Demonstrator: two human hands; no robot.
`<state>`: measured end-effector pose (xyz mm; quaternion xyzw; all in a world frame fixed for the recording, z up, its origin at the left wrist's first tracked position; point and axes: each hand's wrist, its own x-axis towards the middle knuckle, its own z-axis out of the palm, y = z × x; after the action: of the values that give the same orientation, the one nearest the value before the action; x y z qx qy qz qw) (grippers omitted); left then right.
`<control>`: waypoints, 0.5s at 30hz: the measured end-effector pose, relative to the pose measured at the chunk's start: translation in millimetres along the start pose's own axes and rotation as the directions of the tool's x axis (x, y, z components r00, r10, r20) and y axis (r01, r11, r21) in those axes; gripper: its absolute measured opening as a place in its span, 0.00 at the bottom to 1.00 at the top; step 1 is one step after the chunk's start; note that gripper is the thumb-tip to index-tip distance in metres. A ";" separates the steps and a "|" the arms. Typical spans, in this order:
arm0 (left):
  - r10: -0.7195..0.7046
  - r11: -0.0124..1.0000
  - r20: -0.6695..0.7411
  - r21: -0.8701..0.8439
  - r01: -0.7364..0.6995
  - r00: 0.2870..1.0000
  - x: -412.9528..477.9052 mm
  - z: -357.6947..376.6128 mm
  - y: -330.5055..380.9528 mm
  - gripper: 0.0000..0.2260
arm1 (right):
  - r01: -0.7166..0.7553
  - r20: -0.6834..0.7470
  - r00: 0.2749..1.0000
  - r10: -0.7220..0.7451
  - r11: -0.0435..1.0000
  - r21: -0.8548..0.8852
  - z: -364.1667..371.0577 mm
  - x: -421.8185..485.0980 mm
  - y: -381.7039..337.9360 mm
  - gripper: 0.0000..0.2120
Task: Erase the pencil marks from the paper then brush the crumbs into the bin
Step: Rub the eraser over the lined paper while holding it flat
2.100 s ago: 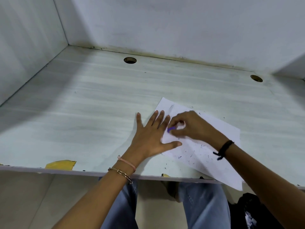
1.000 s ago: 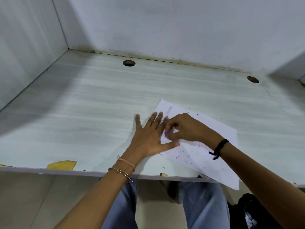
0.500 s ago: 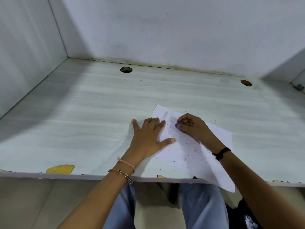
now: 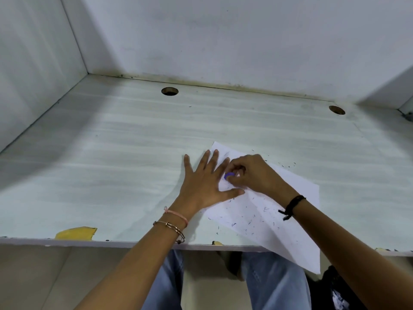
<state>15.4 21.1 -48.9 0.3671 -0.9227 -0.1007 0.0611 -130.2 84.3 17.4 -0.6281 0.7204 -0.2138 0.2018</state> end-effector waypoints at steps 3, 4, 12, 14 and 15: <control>-0.003 1.000 0.003 -0.013 0.003 1.000 0.1 1.2 0.1 0.44 | -0.046 -0.080 0.996 0.040 0.996 -0.072 -10.3 15.8 2.7 0.03; -0.003 1.000 -0.008 -0.008 0.003 1.000 0.6 1.1 0.4 0.44 | -0.052 -0.055 0.997 0.048 0.995 -0.082 -10.0 16.8 0.7 0.03; -0.006 1.000 -0.009 -0.009 0.006 1.000 1.6 1.7 0.1 0.44 | -0.075 -0.040 0.997 0.071 0.992 -0.105 -17.2 19.2 4.9 0.03; -0.004 1.000 -0.010 -0.006 0.004 1.000 3.1 1.7 -0.1 0.44 | -0.037 -0.010 0.999 0.036 0.992 -0.118 -11.1 14.6 -2.4 0.03; 0.003 1.000 -0.014 -0.004 -0.003 1.000 3.2 2.1 0.0 0.44 | -0.013 0.045 0.999 0.019 0.992 -0.123 -8.4 10.0 -6.5 0.03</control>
<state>12.7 19.2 -50.8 0.3661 -0.9226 -0.1001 0.0684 -130.8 74.0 27.8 -0.6382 0.7325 -0.1530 0.1809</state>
